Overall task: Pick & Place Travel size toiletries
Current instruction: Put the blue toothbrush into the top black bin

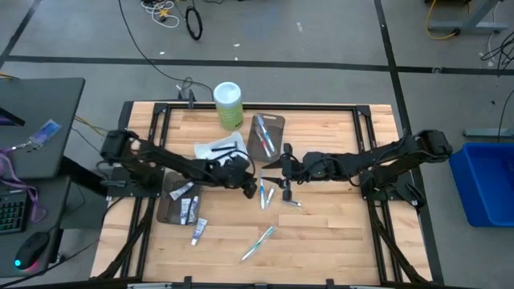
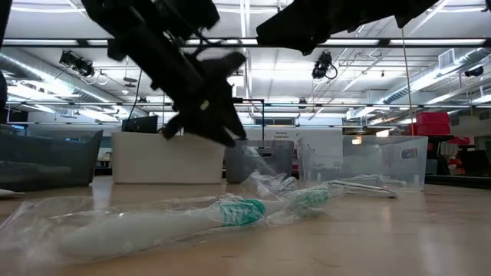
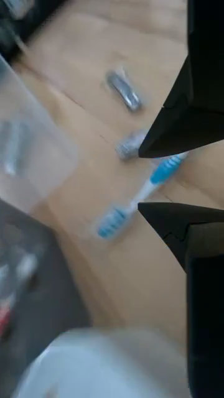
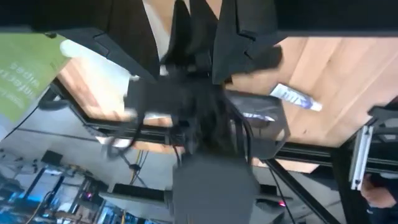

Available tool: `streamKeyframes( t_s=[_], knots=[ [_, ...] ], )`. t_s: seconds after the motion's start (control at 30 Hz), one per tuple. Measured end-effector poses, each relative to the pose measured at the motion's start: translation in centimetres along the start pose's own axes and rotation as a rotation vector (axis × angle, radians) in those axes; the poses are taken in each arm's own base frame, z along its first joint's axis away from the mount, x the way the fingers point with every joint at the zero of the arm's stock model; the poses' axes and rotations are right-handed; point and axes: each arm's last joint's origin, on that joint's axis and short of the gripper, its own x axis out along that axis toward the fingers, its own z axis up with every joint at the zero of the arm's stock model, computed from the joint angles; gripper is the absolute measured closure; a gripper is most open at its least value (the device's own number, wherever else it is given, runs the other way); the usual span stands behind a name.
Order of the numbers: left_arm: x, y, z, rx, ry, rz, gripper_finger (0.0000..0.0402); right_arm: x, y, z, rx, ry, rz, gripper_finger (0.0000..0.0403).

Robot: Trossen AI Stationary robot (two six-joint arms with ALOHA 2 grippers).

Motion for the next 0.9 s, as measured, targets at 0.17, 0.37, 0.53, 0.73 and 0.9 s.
streamKeyframes(
  t_s=[0.17, 0.37, 0.53, 0.73, 0.9],
  knots=[
    [2.7, 0.6, -1.4, -0.039, 0.044, -0.017, 0.0269, 0.0, 0.0, 0.0, 0.021, 0.003, 0.0, 0.0247],
    [3.4, 0.0, -1.4, -0.074, 0.056, -0.057, 0.0271, 0.0, 0.0, -0.2, 0.018, 0.02, 0.002, 0.0249],
    [3.2, -0.2, -0.9, -0.087, 0.04, -0.067, 0.028, 0.0, 0.0, -0.2, 0.017, 0.023, 0.003, 0.025],
    [3.0, -1.6, 0.5, 0.058, 0.013, -0.112, 0.0287, 0.0, 0.0, -0.2, 0.016, 0.023, 0.003, 0.0249],
    [1.6, -2.7, 2.3, 0.175, 0.03, -0.048, 0.0281, -0.4, 0.3, -0.1, 0.004, 0.033, -0.011, 0.0248]
  ],
)
